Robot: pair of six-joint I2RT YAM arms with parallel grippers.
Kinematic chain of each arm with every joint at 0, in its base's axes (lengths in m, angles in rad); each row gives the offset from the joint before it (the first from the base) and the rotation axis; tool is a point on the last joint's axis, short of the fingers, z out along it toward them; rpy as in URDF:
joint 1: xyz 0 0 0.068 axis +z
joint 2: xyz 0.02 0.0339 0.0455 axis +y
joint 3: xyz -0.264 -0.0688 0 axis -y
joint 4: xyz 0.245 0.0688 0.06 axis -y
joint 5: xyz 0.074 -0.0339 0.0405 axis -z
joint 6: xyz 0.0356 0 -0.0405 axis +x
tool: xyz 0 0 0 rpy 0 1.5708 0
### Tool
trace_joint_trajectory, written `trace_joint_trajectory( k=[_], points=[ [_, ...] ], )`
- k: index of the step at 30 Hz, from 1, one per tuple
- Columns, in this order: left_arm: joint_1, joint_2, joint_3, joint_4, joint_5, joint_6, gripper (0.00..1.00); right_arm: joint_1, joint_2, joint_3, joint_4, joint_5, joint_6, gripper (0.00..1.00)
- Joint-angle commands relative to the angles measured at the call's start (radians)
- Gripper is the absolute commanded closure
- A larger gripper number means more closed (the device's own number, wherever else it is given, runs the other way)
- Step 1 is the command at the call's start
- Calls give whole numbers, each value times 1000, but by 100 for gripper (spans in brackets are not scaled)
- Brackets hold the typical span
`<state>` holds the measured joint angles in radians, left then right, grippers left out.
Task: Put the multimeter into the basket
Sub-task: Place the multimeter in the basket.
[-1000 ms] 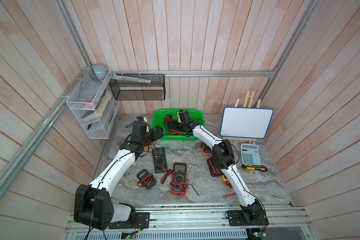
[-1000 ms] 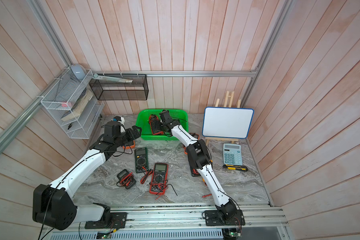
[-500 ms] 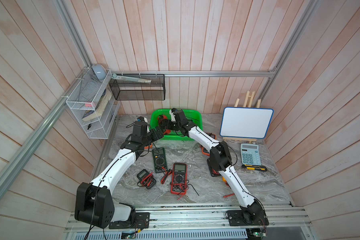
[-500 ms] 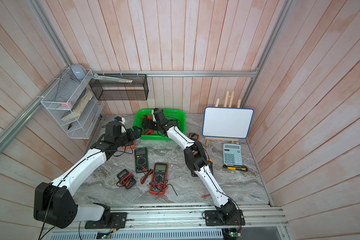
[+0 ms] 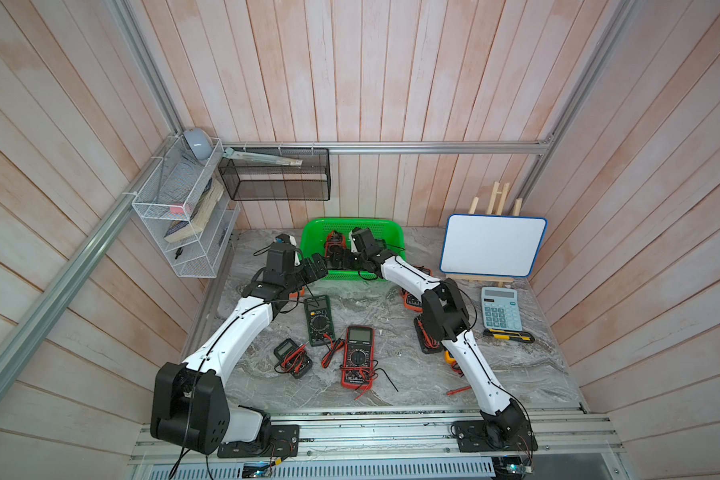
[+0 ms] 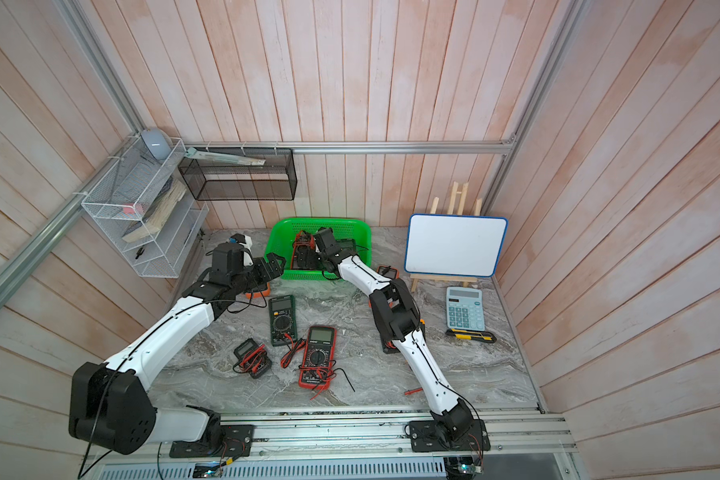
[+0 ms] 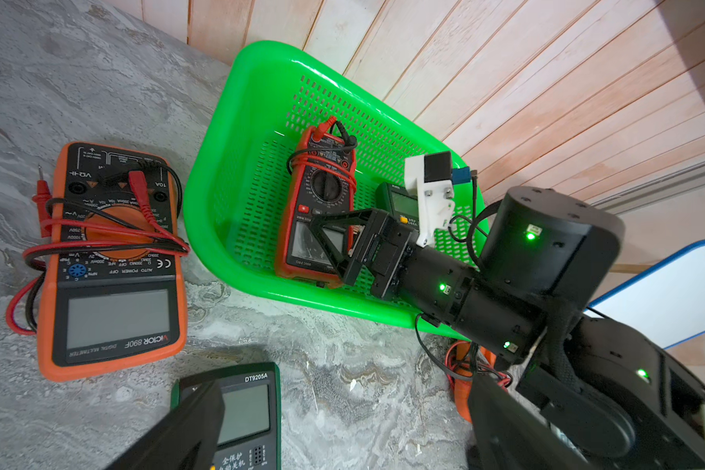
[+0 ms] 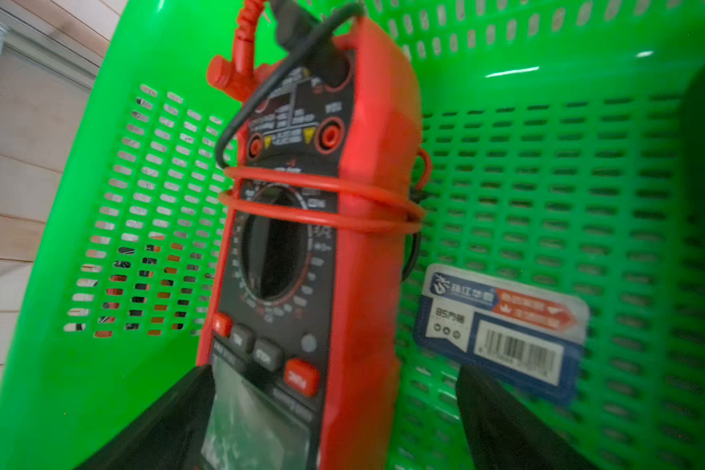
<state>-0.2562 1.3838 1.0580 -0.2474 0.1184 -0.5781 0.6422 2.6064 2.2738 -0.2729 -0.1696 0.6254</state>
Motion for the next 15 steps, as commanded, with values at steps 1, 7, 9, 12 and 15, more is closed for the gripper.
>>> trace_joint_trajectory(
  k=[1,7,9,12,15],
  points=[
    [2,-33,-21,-15,19,31,0,-2,-111,-49,5,30,-30,2],
    [-31,-82,-53,-41,21,40,0,-3,-214,-125,39,39,-43,2],
    [-58,-96,-65,-51,14,40,0,-5,-249,-150,35,47,-45,2],
    [-116,-108,-79,-64,-8,37,0,-7,-317,-226,41,63,-49,2],
    [-176,-110,-88,-76,-35,20,0,-20,-422,-362,68,91,-40,2]
  ],
)
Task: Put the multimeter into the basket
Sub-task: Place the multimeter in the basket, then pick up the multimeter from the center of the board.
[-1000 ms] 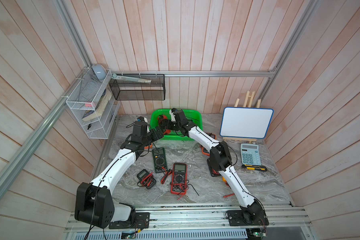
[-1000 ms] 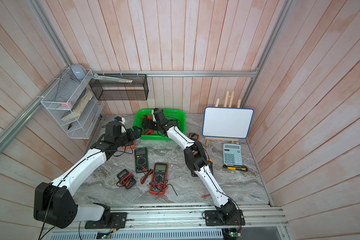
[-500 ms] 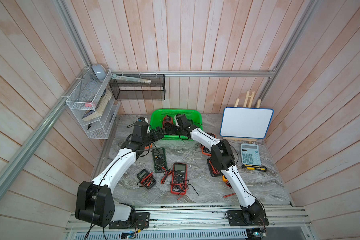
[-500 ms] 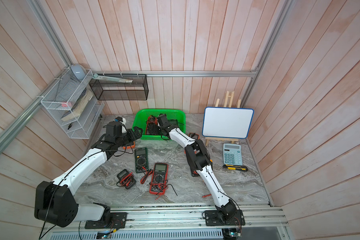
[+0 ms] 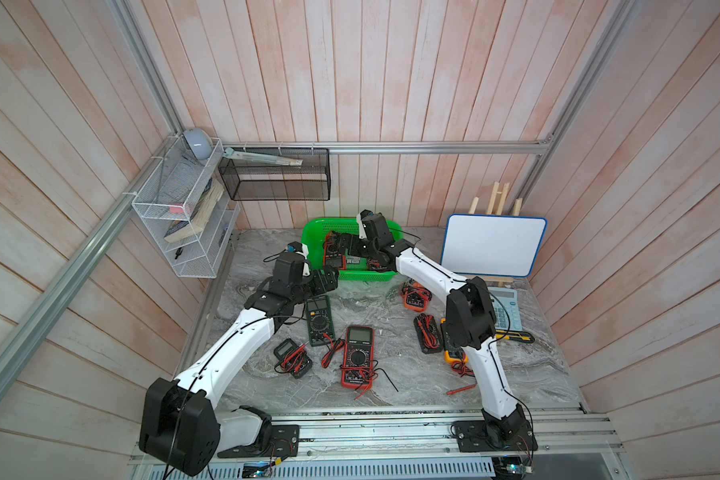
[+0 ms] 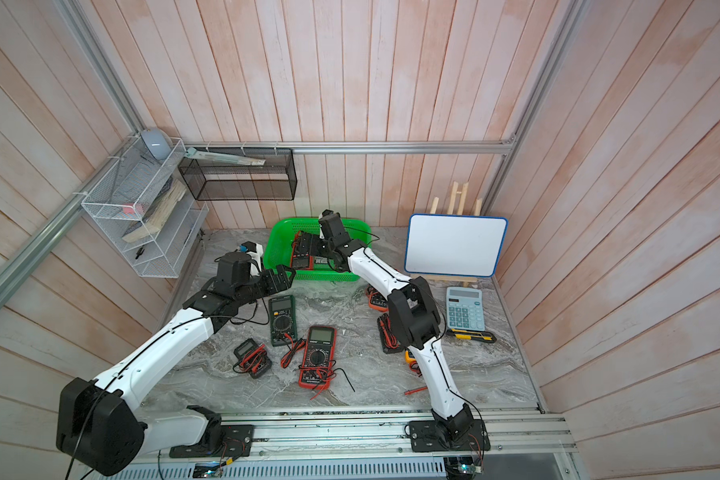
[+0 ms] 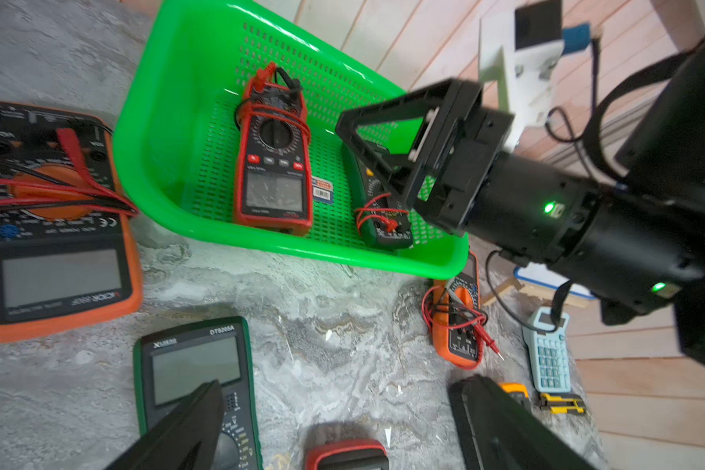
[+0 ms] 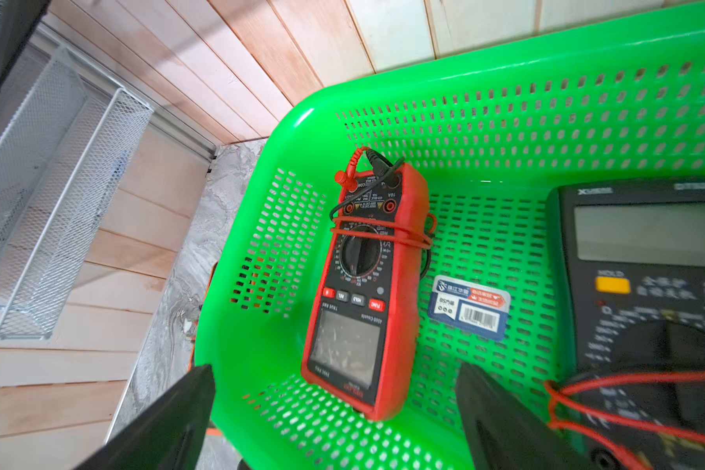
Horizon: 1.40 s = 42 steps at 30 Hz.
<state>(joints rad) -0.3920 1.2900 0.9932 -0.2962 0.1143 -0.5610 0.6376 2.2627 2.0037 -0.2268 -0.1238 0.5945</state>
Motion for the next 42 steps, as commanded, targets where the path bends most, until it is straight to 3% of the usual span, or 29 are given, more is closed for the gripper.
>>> trace_joint_trajectory(
  k=[1,11,21,27,42],
  points=[
    [-59,-15,-29,-28,-37,-2,0,-21,-118,-143,39,54,-2,2],
    [-316,92,-25,-61,-232,-88,0,-125,-580,-788,255,36,87,2],
    [-440,256,-23,-104,-251,-208,0,-135,-871,-1209,314,24,179,2],
    [-462,320,-3,-101,-259,-224,0,-134,-938,-1315,313,-3,181,2],
    [-497,416,90,-174,-376,-181,0,-138,-984,-1391,329,-53,173,2]
  ],
)
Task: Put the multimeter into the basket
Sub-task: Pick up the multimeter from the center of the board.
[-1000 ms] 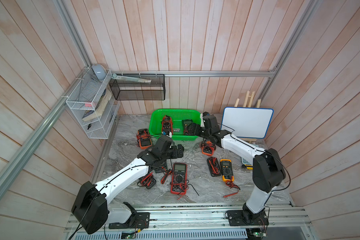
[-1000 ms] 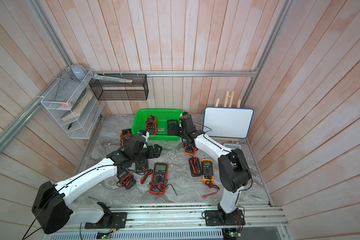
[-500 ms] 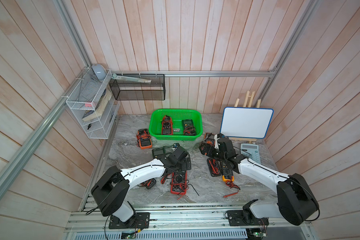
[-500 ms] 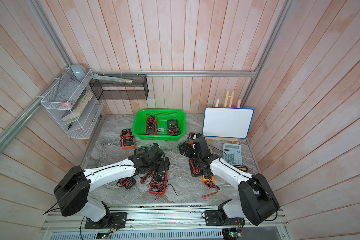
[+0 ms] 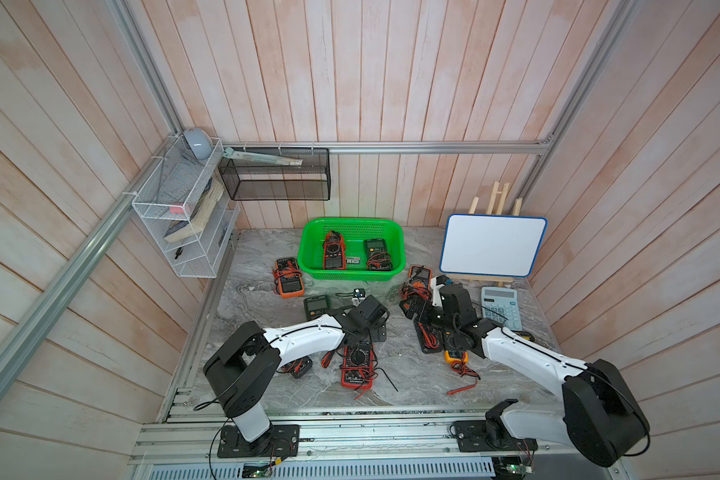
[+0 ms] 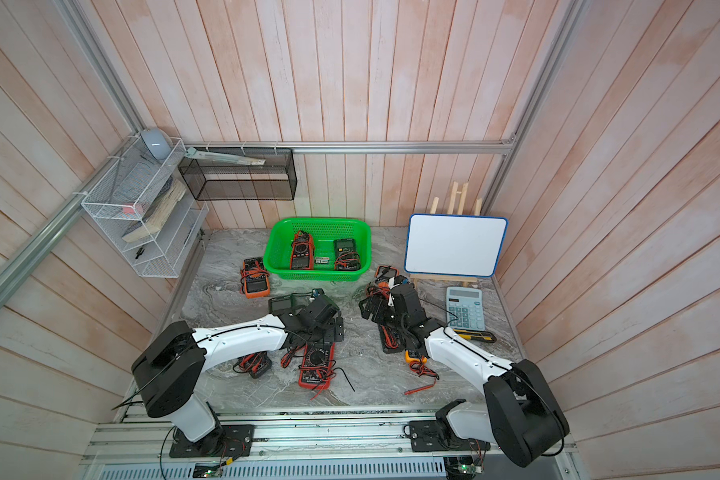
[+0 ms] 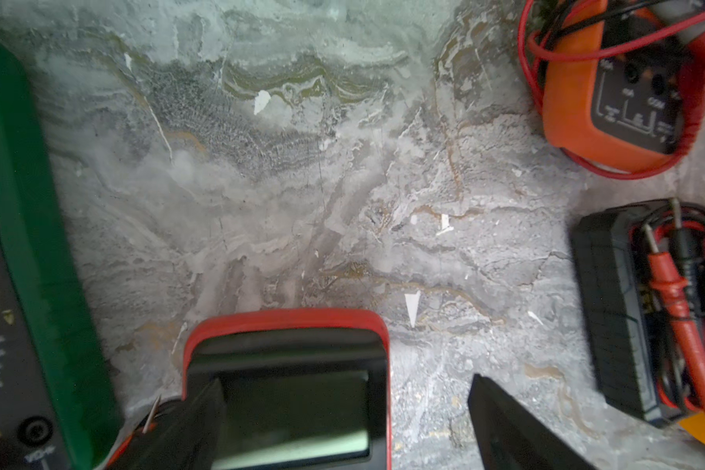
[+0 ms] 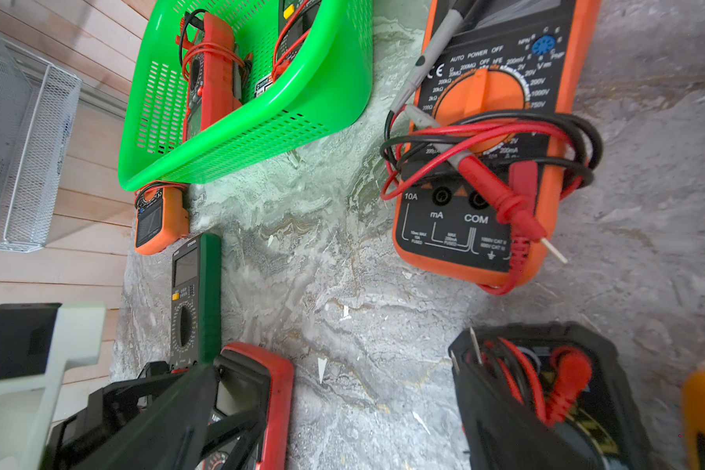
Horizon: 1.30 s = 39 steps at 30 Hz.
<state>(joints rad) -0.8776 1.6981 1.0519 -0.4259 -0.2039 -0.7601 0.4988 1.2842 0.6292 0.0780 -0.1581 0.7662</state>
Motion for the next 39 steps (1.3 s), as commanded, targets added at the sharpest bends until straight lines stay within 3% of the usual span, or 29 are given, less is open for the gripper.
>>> trace_joint_trajectory(
  k=[1,8,39],
  points=[
    [-15,3,34,-55,-70,18,0,1,-3,-18,28,-23,1,2],
    [-26,-27,36,-86,-116,11,0,1,12,-20,42,-41,1,2],
    [-24,155,49,-40,-109,17,0,-17,17,-5,23,-58,-6,2]
  ],
)
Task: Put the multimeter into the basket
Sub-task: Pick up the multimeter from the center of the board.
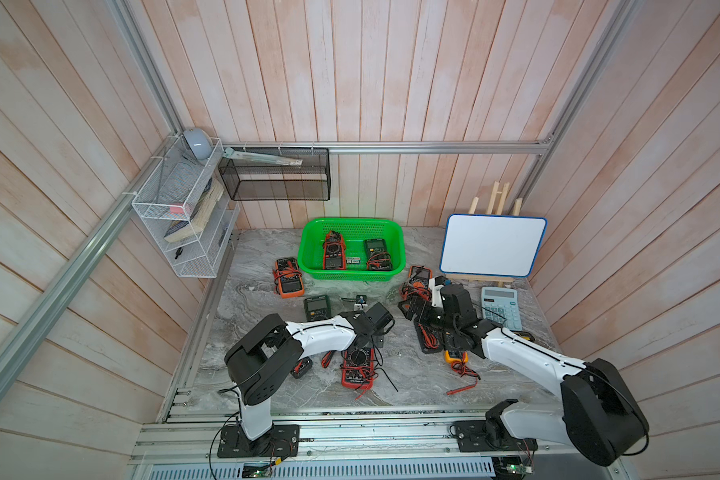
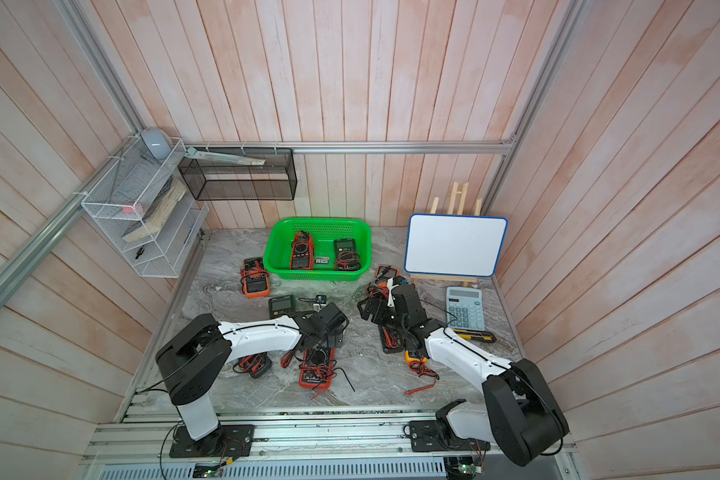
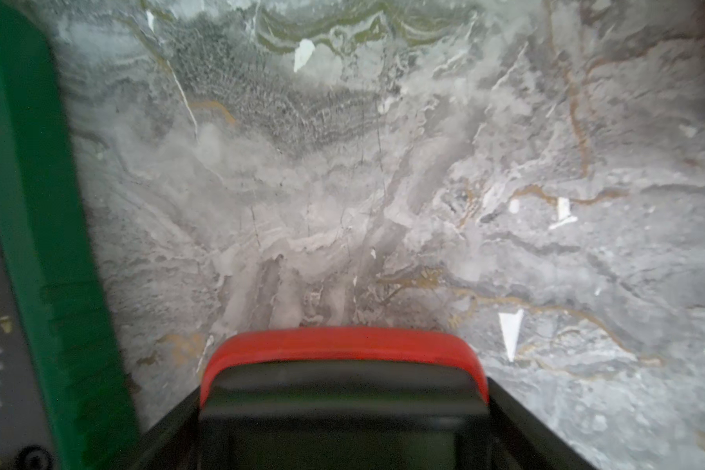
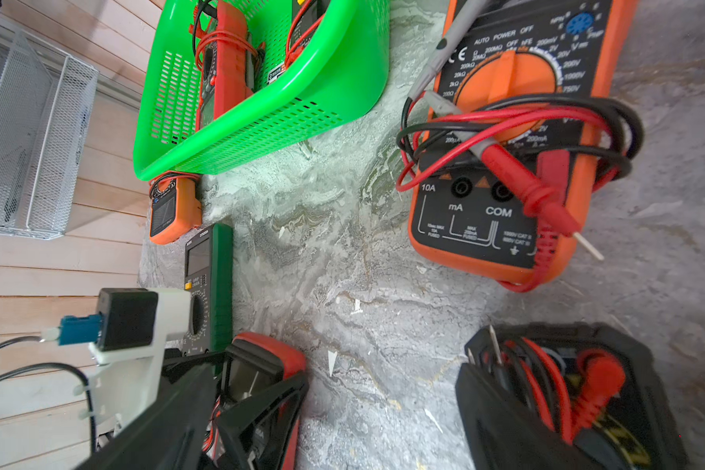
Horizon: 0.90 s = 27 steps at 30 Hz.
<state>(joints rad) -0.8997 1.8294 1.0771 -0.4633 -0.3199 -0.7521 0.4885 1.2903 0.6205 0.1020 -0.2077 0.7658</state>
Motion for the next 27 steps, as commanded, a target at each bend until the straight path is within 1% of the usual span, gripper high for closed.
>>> trace_joint_trajectory(
  k=[1,5,7,8,9,11,12,14,15,21,27],
  points=[
    [-1,27,22,0,6,11,0,-7,10,5,0,-9,-6,2],
    [0,29,16,6,8,15,0,-7,10,13,-6,-10,-4,2],
    [0,23,10,14,14,18,10,-8,8,16,-6,-11,-2,2],
    [1,13,8,21,20,22,20,-8,7,18,-6,-15,-2,2],
    [-1,5,6,30,27,28,34,-8,9,22,-7,-17,-3,2],
    [2,-17,6,34,33,28,57,-9,9,25,-3,-27,-2,2],
    [1,-29,9,34,36,31,71,-8,7,28,-2,-32,-3,2],
    [1,-54,26,25,40,33,93,-8,6,34,6,-45,-1,2],
    [1,-68,38,18,40,34,100,-8,3,36,12,-53,3,2],
    [30,-158,93,3,43,54,100,-8,-18,49,66,-101,32,2],
    [110,-226,152,2,46,98,100,-19,-31,86,84,-105,43,2]
  ],
)
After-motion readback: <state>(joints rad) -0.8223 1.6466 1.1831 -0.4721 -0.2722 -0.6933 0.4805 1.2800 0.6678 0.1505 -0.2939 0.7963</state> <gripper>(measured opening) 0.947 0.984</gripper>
